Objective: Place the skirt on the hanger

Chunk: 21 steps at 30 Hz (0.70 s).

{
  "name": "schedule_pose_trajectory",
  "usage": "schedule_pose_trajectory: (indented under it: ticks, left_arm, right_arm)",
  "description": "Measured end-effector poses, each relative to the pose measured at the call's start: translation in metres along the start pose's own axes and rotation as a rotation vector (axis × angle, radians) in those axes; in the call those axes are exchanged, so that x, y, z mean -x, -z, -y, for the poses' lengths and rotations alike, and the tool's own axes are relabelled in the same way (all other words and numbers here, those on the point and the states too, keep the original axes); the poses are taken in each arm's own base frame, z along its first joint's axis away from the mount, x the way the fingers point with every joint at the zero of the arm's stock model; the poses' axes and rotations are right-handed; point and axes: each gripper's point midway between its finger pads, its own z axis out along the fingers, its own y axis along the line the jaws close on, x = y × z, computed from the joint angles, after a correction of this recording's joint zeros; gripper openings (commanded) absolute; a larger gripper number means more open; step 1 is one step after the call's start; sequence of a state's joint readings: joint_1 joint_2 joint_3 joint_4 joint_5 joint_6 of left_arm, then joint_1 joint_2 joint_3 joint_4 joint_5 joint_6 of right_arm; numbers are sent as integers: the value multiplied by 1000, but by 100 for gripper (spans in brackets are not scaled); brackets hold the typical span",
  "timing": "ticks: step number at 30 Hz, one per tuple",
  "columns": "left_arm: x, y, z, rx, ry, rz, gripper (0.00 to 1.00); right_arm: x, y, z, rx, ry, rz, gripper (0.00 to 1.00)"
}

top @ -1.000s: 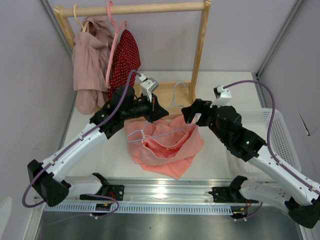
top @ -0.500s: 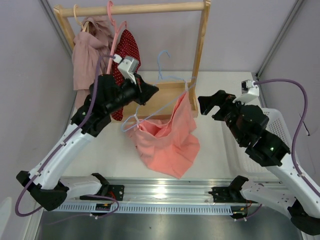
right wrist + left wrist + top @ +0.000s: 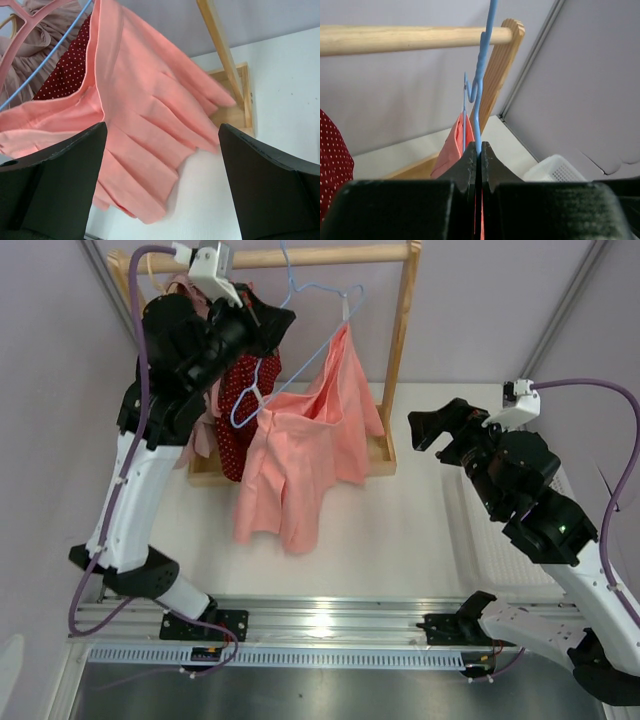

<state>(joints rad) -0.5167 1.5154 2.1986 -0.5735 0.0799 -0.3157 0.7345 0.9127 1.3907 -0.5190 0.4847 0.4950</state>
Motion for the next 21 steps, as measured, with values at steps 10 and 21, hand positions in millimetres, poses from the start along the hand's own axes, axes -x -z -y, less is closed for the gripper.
schedule_pose_trajectory:
  ticks: [10,21]
  left_arm:
    - [-36,-53,-32,86,25,-80,0]
    - [-34,-82,-59,135,36,-35,0]
  right_arm:
    - [10,1,1,-10,8,6,99]
    - [5,1,12,-33,27,-10,99]
